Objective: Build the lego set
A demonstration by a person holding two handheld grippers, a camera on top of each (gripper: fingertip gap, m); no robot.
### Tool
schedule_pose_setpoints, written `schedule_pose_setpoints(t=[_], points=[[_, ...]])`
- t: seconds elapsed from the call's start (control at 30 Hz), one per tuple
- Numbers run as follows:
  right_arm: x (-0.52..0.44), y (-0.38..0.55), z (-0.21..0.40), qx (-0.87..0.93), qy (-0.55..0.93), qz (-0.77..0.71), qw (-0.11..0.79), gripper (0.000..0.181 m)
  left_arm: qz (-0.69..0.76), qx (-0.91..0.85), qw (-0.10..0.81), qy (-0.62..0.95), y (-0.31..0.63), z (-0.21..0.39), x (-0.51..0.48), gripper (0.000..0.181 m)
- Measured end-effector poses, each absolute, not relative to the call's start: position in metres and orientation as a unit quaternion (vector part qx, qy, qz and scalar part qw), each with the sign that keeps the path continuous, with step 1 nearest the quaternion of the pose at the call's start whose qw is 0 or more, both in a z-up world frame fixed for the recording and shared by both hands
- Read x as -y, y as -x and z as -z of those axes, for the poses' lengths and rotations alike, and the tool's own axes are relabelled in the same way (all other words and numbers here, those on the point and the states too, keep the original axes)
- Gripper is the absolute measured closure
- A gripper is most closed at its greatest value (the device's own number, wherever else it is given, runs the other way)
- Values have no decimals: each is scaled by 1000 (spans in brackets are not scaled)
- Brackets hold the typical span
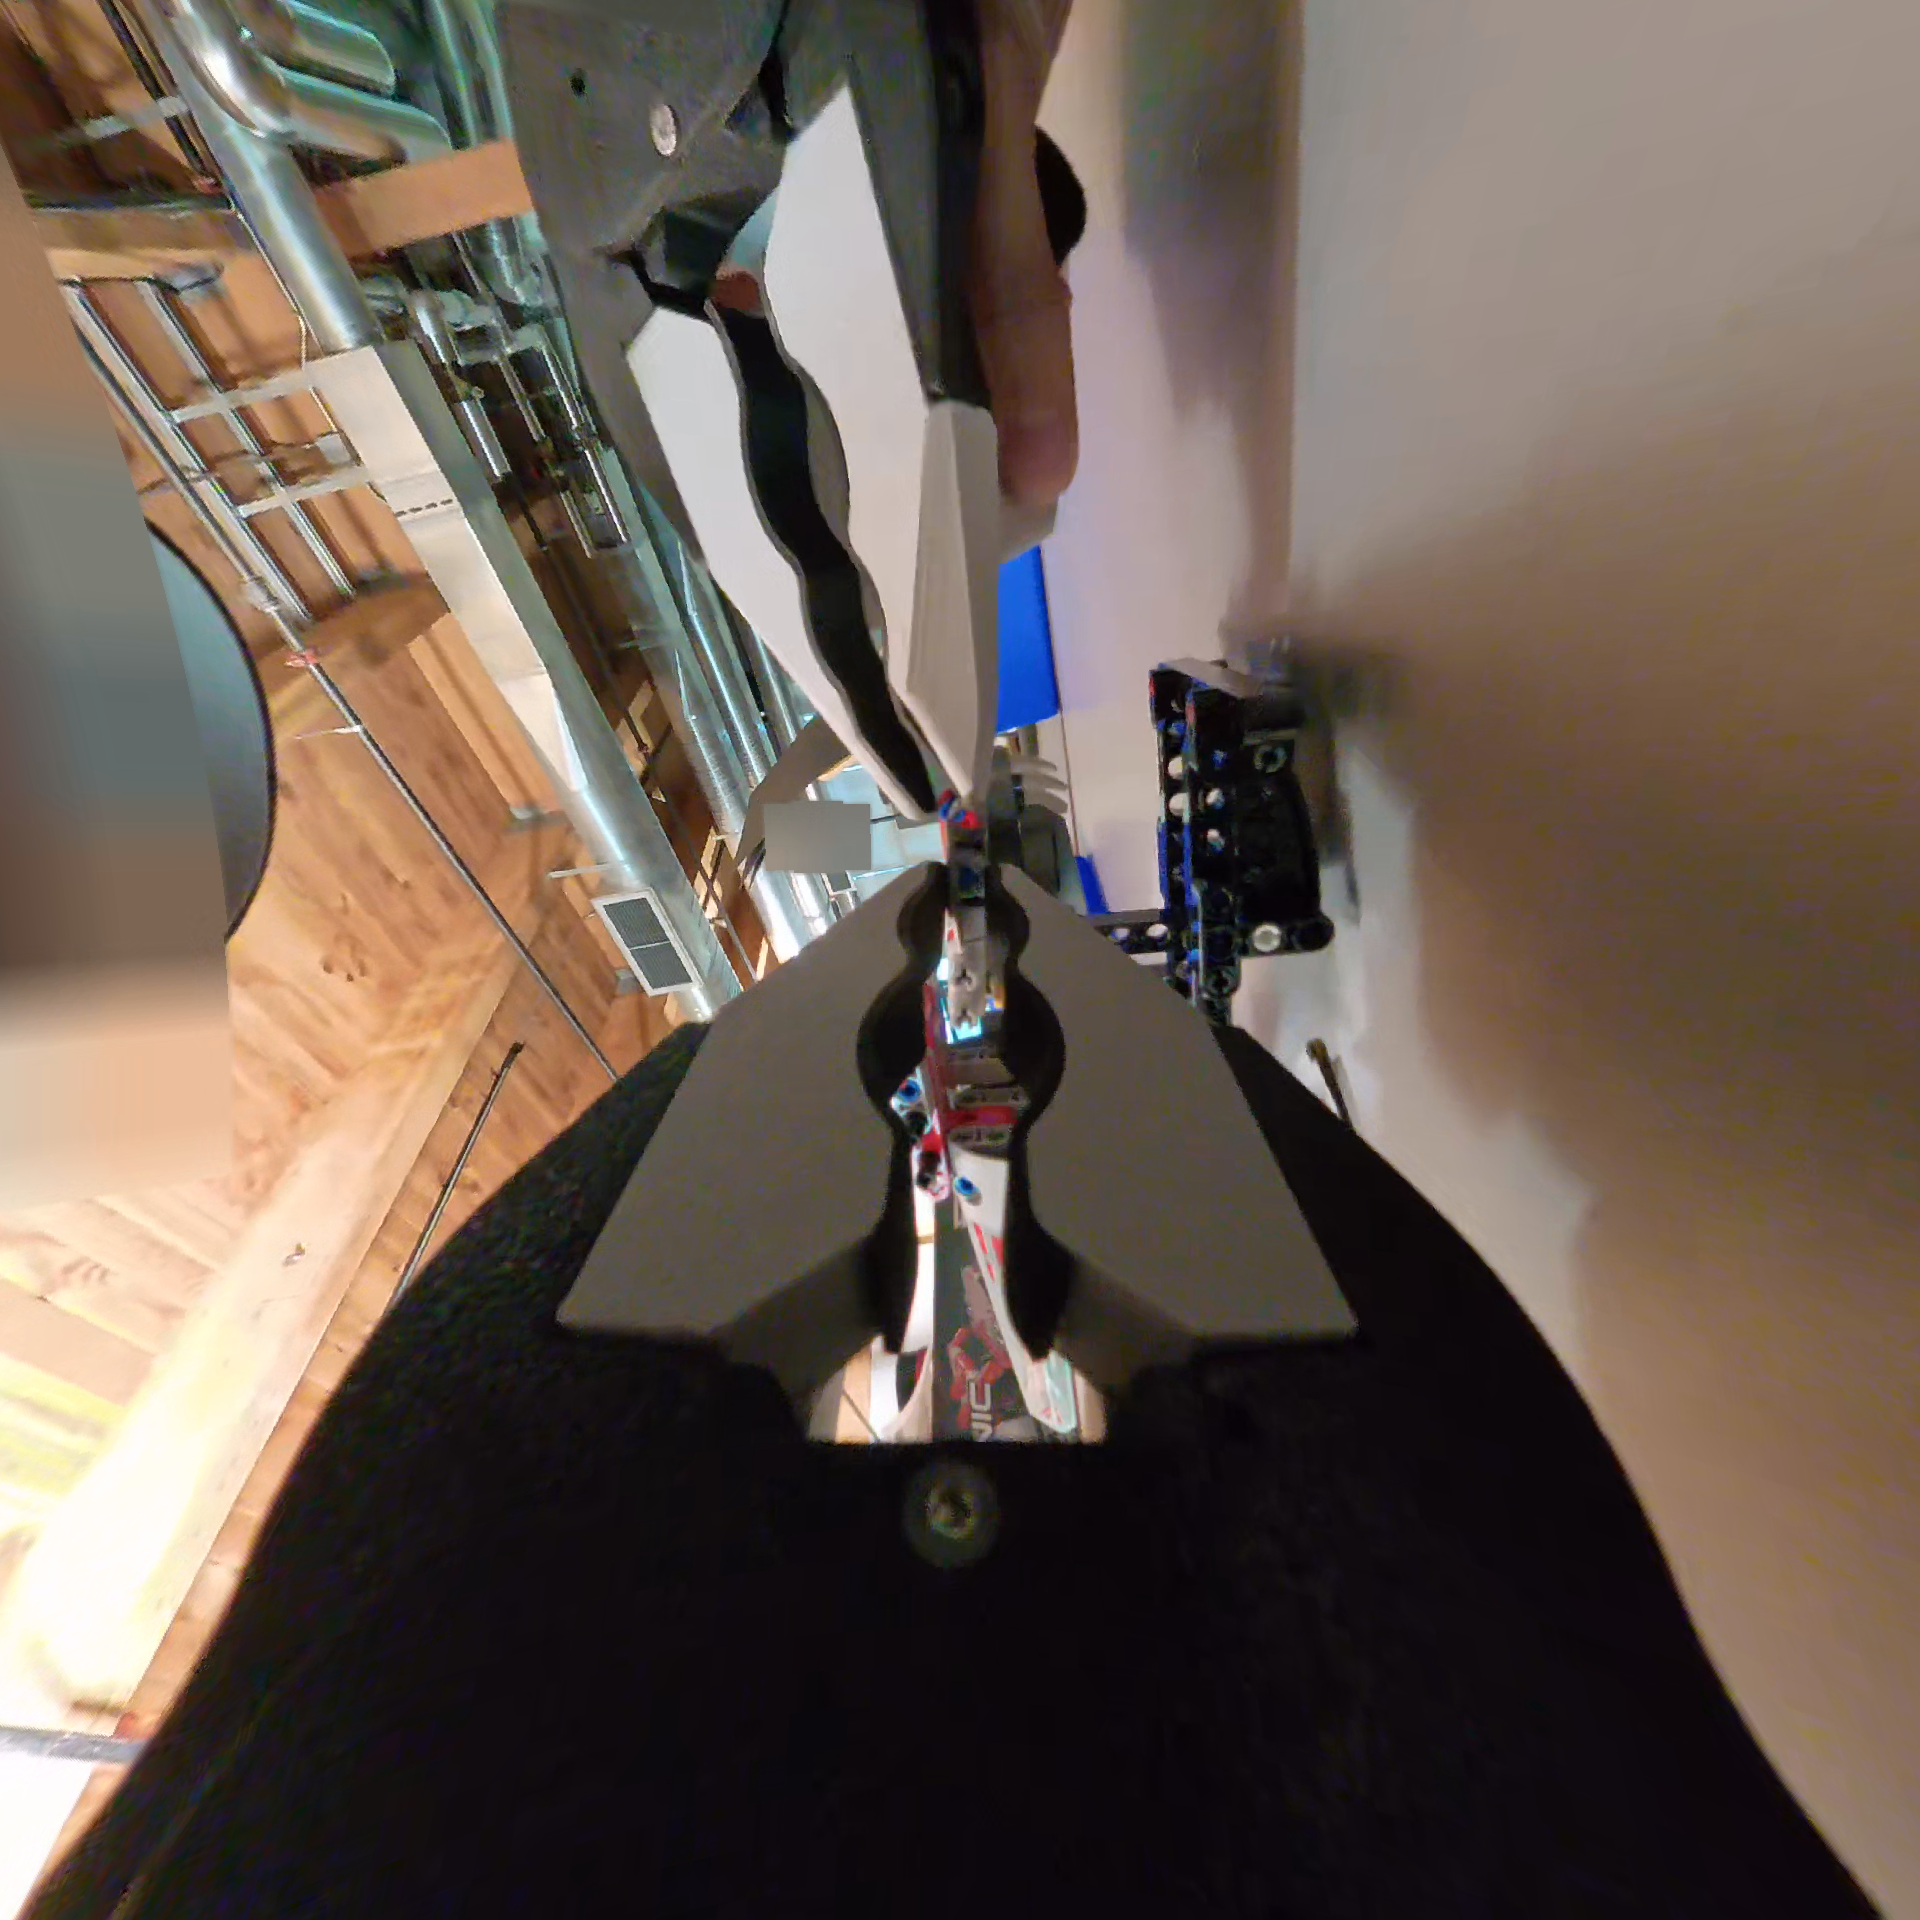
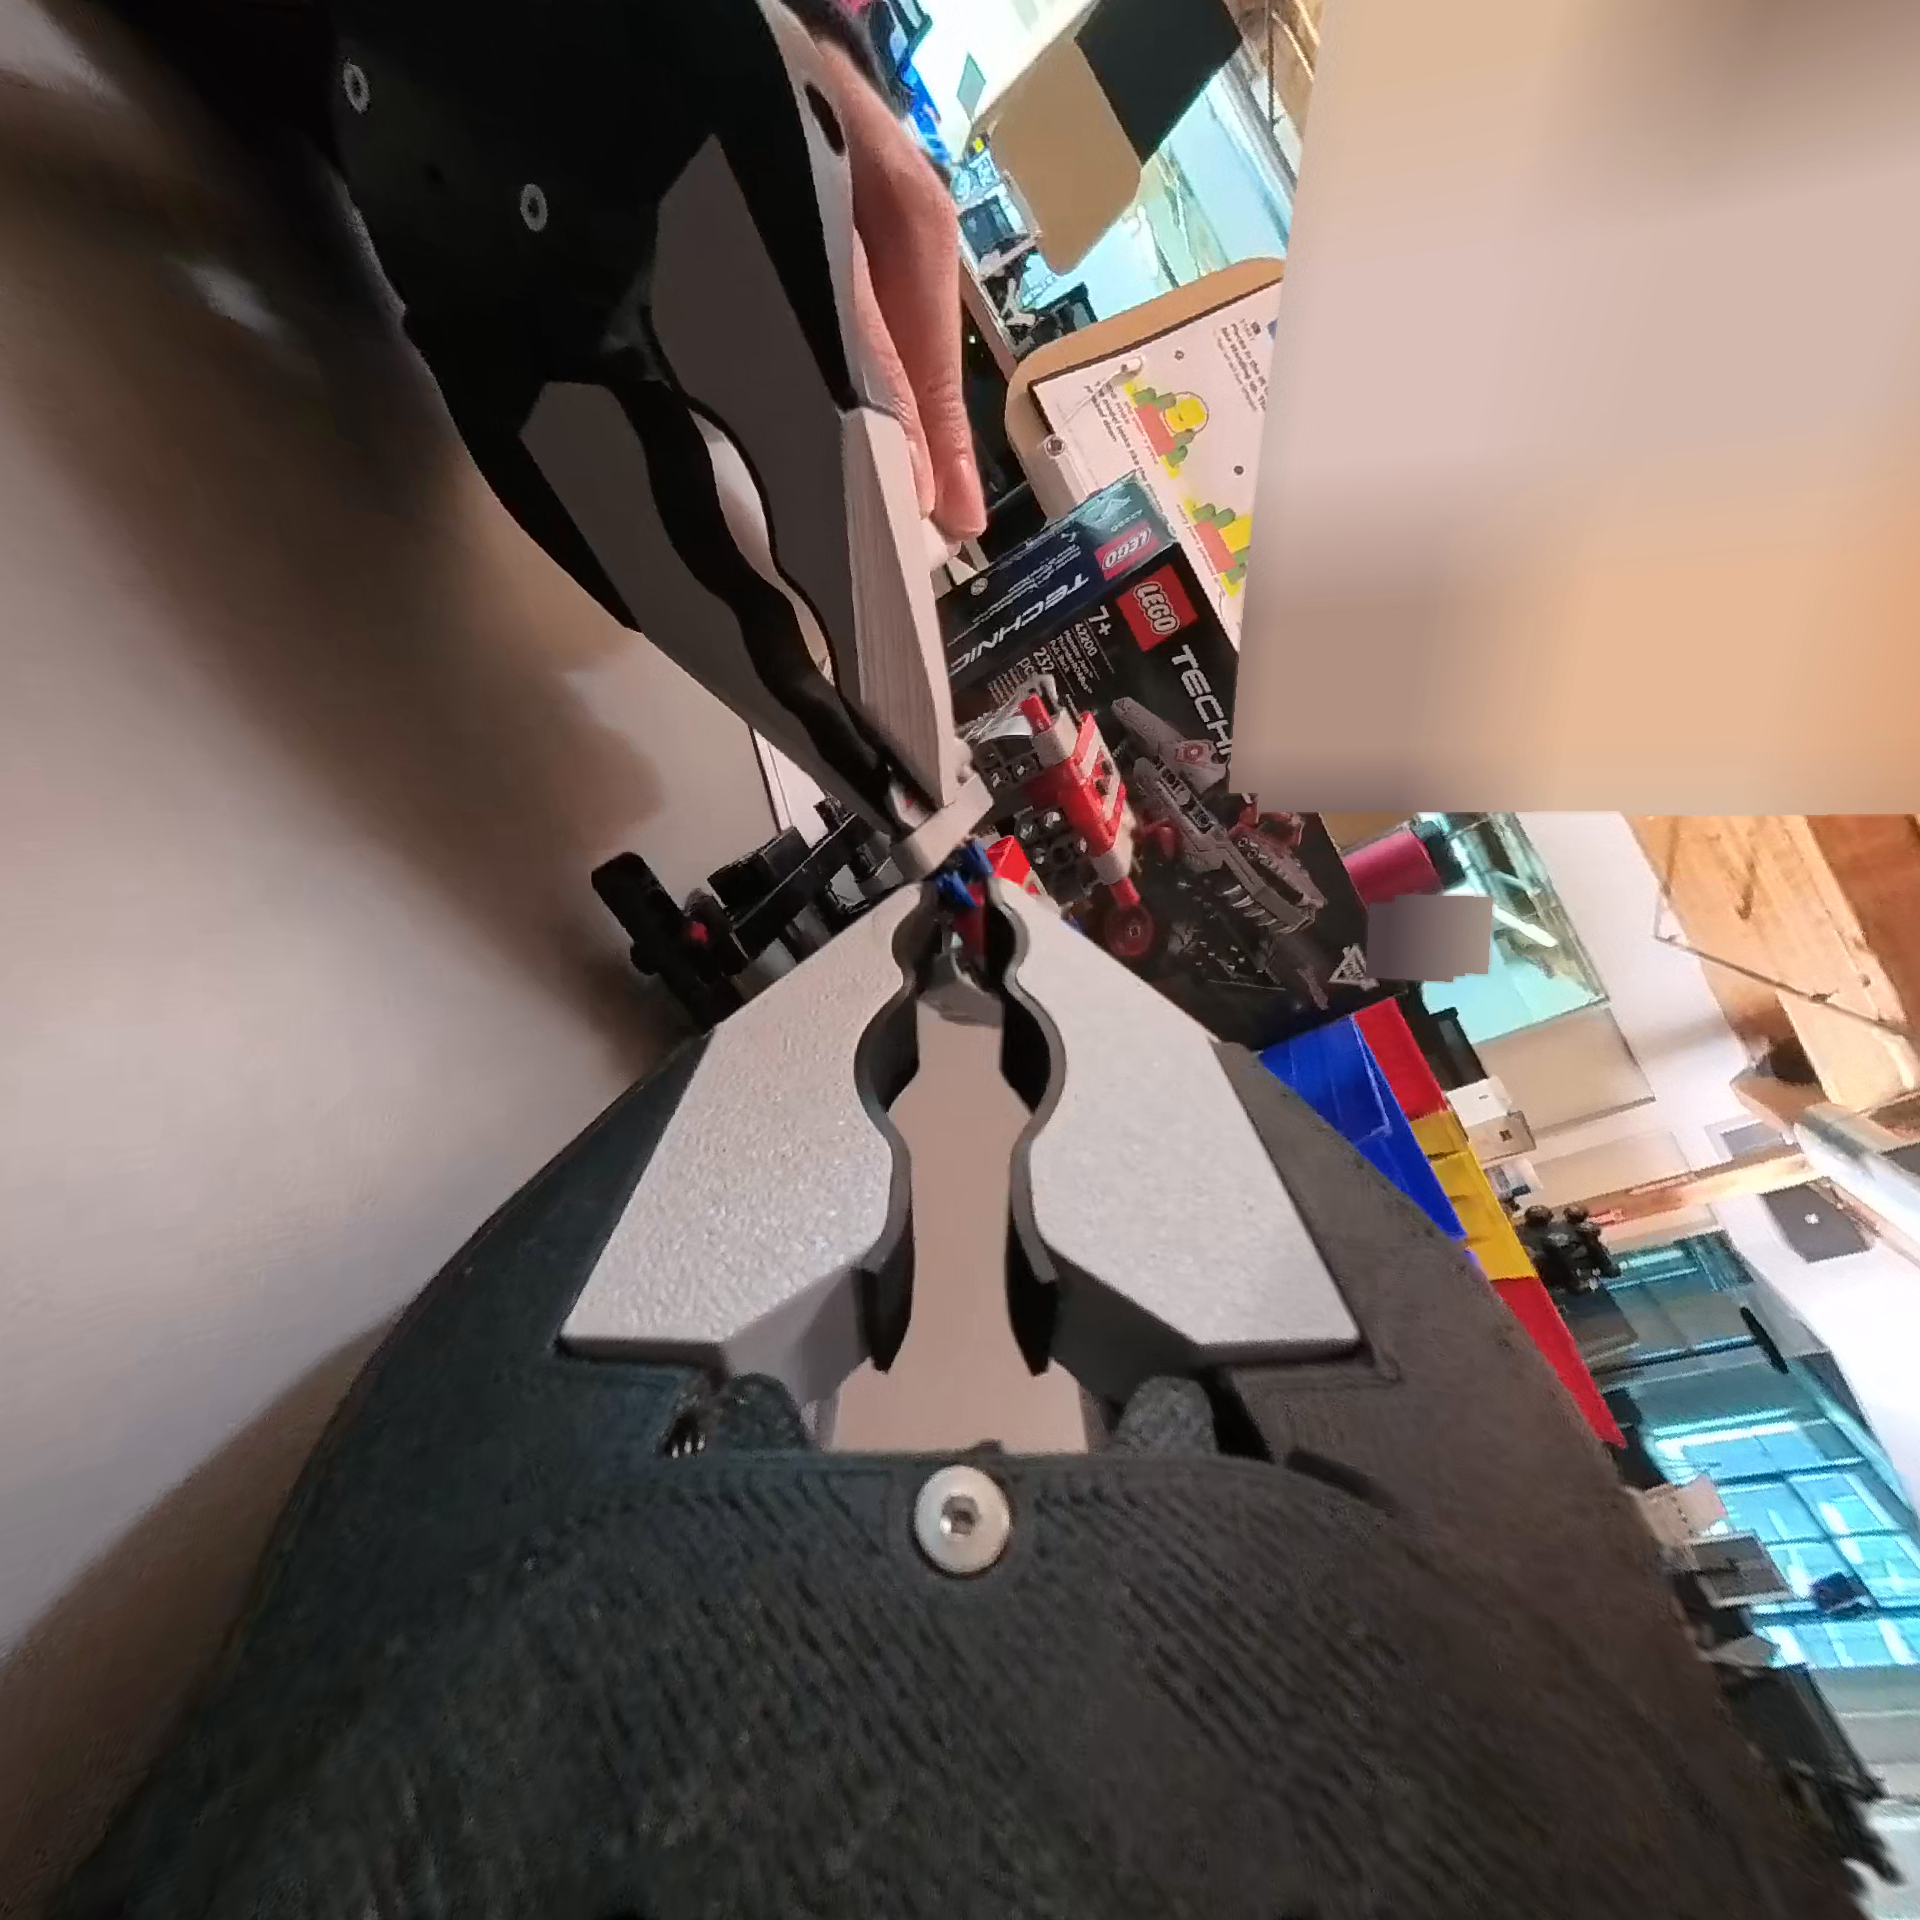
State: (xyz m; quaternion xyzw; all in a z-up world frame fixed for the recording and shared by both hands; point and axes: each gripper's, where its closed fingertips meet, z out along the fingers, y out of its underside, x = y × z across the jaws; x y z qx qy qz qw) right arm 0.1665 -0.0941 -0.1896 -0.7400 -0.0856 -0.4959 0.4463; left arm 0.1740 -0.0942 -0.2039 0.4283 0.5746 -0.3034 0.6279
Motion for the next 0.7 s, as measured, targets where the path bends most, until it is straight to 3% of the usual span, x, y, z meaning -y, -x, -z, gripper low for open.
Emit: schedule_pose_setpoints(t=[0.03, 0.23, 0.47, 0.7], points=[[98, -168, 187, 88, 735, 506, 443, 160, 303, -576, 628, -427, -175, 204, 94, 177], [121, -182, 190, 106, 750, 502, 418, 138, 313, -584, 624, -414, -176, 204, 95, 177], [111, -187, 202, 141, 749, 476, 440, 139, 332, -595, 614, -398, -177, 203, 96, 177], [101, -194, 211, 151, 753, 466, 440, 153, 338, -603, 612, -385, -181, 203, 96, 177]])
